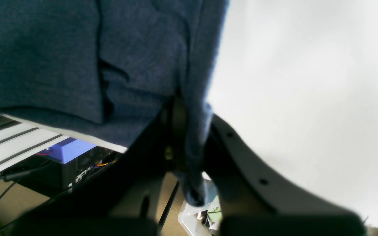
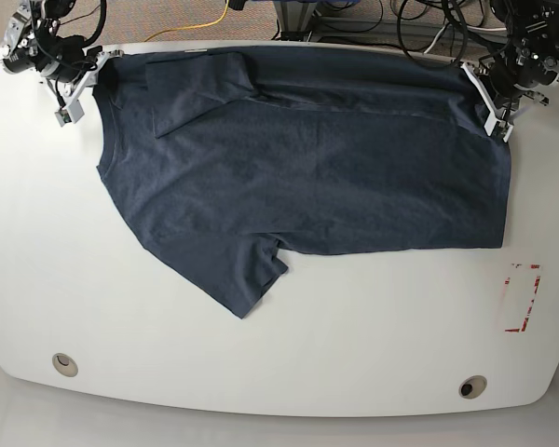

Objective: Layout the t-shirt on the table in an organized manner, then fold the t-shirt properly
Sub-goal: 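Pull the shirt shoulders apart with both grippers to smooth it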

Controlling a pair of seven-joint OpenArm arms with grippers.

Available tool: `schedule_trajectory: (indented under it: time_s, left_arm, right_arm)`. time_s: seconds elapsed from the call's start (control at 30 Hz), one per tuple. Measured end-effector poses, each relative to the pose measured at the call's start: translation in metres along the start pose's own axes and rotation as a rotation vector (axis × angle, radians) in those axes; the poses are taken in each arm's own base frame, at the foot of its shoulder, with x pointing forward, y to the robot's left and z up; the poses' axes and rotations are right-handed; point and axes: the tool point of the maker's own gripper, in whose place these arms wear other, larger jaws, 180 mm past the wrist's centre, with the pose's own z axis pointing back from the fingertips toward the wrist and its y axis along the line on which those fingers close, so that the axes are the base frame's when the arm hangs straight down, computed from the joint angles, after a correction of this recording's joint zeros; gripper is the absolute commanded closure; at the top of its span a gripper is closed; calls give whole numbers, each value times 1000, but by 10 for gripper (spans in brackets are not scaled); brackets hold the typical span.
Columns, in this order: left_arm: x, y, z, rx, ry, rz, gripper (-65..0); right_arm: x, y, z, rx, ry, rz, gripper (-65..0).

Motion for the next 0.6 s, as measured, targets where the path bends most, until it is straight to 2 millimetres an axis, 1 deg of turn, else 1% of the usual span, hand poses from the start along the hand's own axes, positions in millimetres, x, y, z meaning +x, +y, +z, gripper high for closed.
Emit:
schedule_trajectory:
  time_s: [0.2,0.3,0.4,0.6]
  left_arm:
    - [-8,-4,4,-7,11,-8,-4]
    - [-11,-6,4,-9,17,-13,-82]
    - [-12,-5,5,-7,19,-13,-136]
    - [-15,3,8,10,36,-30,-204]
  right_arm:
    - [-10,0,1,-4,26,-4,-5]
    - [-10,0,1,-5,26,-4,-32]
    - [-9,0,1,-5,23,-2,-60]
    - [-3,1,4,-17,12,18,-152]
